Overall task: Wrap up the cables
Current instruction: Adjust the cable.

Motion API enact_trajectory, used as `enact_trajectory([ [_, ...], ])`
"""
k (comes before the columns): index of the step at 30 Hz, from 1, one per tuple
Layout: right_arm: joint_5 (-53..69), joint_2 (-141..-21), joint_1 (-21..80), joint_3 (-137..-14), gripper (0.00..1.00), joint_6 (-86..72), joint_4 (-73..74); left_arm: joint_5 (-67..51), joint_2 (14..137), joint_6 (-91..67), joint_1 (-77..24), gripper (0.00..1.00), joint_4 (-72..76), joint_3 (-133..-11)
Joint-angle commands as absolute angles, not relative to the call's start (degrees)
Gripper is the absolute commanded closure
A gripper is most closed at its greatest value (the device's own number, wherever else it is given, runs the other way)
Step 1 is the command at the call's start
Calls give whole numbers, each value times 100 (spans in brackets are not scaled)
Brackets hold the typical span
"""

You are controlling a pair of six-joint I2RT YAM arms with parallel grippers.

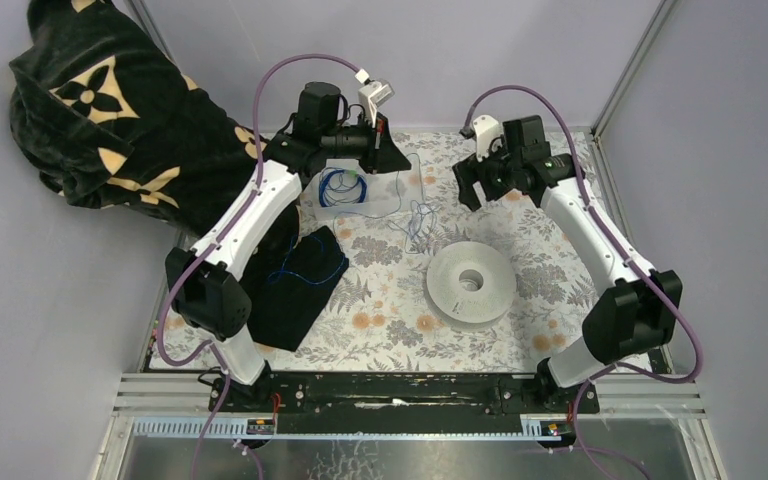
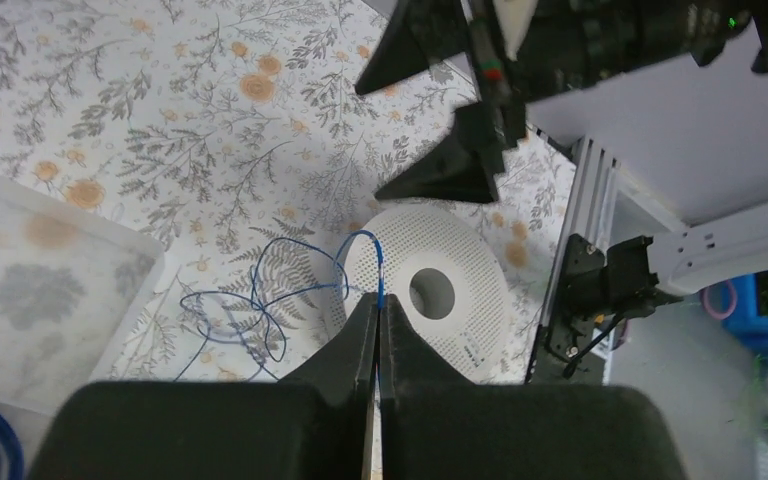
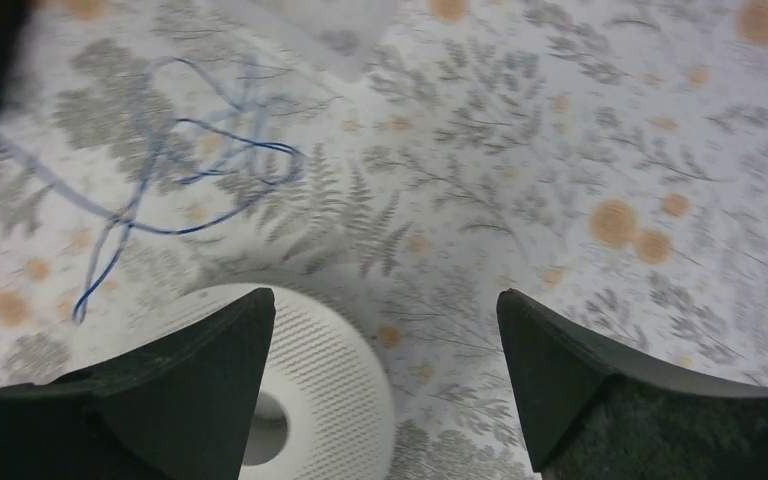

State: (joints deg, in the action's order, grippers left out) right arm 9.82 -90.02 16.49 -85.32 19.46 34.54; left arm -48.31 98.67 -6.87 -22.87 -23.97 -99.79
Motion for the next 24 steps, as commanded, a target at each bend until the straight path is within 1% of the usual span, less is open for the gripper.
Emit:
enact_trajectory([
  [1,3273,-8564,1687,-8127,12,1671,3078,-4637,9914,-1655,-2280,100,-1995,-10150],
  [4,4150,-8601,1687,-7800,12,1213,2641,-4627,9860,-1728,-2287,100,-2006,-10167],
  [8,4669,-8823,1695,-7663,12,716,2337,-4546,9821,-1765,-2285,100,-2007,-10150],
  [11,4884,-8794,1747,-7315,13,175,1808,-4457,9807,-1745,-2294,100,-2004,-10106],
  [13,4736,-8684,1884,-7038,16,-67,1497,-4425,9817,-1740,-2294,100,-2004,-10088],
  [18,3745,-8316,2328,-6506,20,-252,986,-4365,9787,-1690,-2294,100,-1998,-10048],
  [22,3478,-8226,2500,-6274,24,-378,675,-4362,9773,-1679,-2302,100,-1986,-10036],
  [24,3291,-8294,2563,-6252,24,-484,549,-4361,9750,-1679,-2314,100,-1986,-10011],
])
